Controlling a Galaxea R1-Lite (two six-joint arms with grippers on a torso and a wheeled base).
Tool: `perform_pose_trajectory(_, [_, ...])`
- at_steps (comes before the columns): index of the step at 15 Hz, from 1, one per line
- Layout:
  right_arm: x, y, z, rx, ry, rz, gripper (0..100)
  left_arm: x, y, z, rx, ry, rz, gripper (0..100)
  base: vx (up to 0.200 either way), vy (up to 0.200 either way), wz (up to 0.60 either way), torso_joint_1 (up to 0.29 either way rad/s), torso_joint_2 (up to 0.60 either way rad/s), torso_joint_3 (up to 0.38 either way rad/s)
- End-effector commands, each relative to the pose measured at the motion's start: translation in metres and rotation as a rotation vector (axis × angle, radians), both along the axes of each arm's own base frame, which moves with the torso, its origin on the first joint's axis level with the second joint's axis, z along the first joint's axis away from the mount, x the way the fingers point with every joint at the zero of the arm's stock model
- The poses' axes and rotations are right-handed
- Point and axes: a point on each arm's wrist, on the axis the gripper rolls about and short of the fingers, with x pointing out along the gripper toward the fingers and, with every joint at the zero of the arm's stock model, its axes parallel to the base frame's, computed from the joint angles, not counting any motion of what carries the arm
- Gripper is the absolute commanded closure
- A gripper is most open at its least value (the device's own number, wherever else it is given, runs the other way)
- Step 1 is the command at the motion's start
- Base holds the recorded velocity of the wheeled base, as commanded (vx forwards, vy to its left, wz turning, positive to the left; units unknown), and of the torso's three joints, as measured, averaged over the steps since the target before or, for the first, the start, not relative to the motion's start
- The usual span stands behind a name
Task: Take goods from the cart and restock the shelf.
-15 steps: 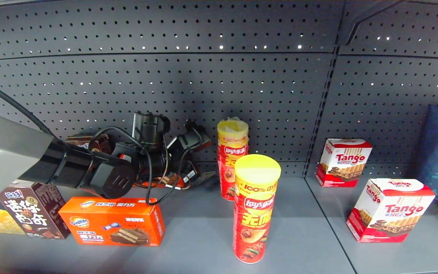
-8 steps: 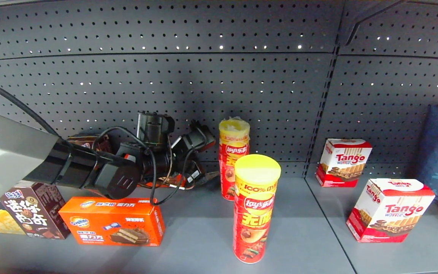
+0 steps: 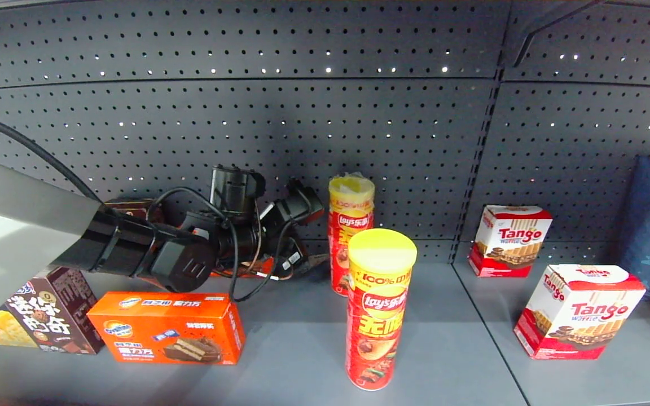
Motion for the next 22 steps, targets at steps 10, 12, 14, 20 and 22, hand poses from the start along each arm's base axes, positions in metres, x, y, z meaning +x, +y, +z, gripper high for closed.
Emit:
perform_pose_trajectory(10, [0.0, 0.0, 0.0, 0.0, 0.001, 0.0, 0, -0.001, -0.009, -0.005, 0.004, 0.012, -0.02, 0, 0.0, 0.0, 0.0, 0.0, 0.0, 0.0])
perform_pose_trajectory(12, [0.0, 0.0, 0.0, 0.0, 0.001, 0.0, 0, -0.001, -0.011, -0.005, 0.005, 0.013, -0.024, 0, 0.0, 0.0, 0.0, 0.0, 0.0, 0.0])
perform_pose_trajectory(14, [0.0, 0.0, 0.0, 0.0, 0.001, 0.0, 0, -0.001, -0.011, -0.006, 0.006, 0.016, -0.026, 0, 0.0, 0.0, 0.0, 0.0, 0.0, 0.0])
perform_pose_trajectory(20, [0.0, 0.0, 0.0, 0.0, 0.001, 0.0, 0, -0.002, -0.014, -0.007, 0.006, 0.02, -0.033, 0, 0.0, 0.0, 0.0, 0.0, 0.0, 0.0])
perform_pose_trajectory(22, [0.0, 0.0, 0.0, 0.0, 0.001, 0.0, 0, -0.003, -0.017, -0.008, 0.007, 0.021, -0.039, 0, 0.0, 0.0, 0.0, 0.0, 0.0, 0.0])
